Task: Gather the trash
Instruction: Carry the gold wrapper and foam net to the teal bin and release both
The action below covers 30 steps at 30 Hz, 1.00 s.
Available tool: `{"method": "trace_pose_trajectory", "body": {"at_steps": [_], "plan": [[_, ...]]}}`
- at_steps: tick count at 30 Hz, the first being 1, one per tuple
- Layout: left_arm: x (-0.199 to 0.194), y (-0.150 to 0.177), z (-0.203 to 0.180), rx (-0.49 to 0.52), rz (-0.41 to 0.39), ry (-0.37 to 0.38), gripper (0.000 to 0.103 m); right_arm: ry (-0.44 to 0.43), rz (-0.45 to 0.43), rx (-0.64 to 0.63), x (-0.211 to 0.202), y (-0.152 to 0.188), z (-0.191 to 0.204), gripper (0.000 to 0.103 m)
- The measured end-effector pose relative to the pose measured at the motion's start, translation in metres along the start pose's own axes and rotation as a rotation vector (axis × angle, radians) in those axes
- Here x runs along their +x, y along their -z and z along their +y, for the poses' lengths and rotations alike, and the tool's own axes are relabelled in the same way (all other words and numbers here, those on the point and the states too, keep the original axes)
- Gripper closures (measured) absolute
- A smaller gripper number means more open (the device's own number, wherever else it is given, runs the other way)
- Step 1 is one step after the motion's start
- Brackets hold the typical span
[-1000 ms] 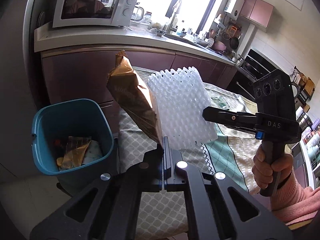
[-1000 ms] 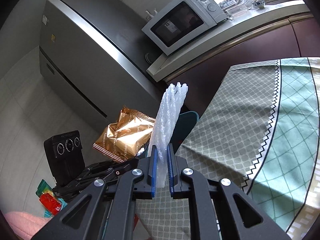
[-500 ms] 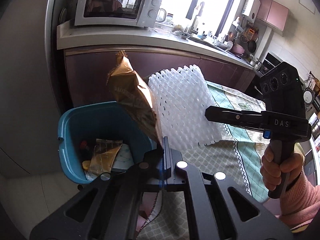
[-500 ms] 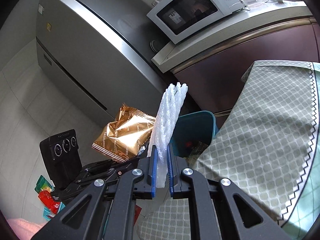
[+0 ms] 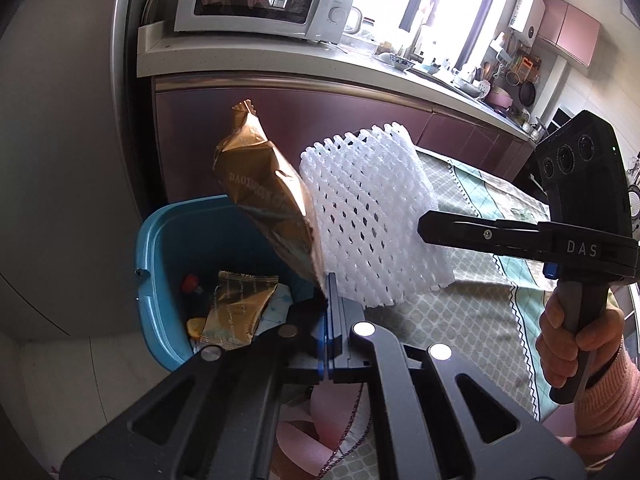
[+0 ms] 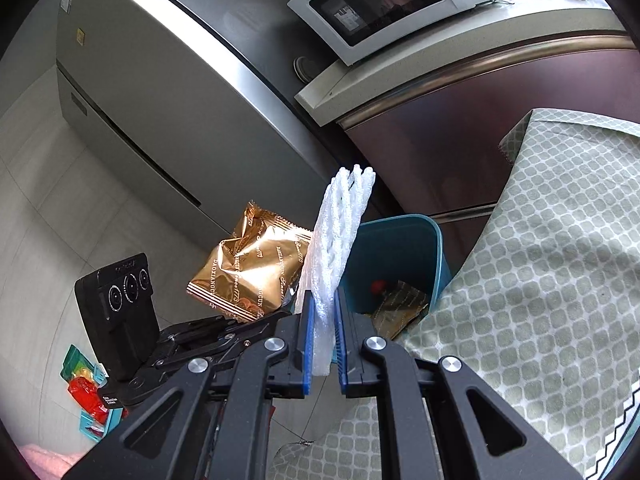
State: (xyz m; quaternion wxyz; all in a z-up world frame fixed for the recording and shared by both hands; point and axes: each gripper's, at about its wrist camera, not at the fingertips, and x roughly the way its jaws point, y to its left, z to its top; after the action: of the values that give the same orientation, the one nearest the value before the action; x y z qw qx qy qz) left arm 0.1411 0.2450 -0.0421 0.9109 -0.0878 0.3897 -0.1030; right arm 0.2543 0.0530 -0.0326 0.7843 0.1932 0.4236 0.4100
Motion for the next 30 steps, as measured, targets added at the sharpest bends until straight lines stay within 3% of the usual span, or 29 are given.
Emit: {"method": "trace_pose_trajectory", "body": {"at_steps": [30], "plan": [[0.104, 0.006, 0.042, -0.078, 0.178, -0.058, 0.1, 0.134, 0.158, 0.028, 0.084, -0.017, -0.018, 0.093]]}}
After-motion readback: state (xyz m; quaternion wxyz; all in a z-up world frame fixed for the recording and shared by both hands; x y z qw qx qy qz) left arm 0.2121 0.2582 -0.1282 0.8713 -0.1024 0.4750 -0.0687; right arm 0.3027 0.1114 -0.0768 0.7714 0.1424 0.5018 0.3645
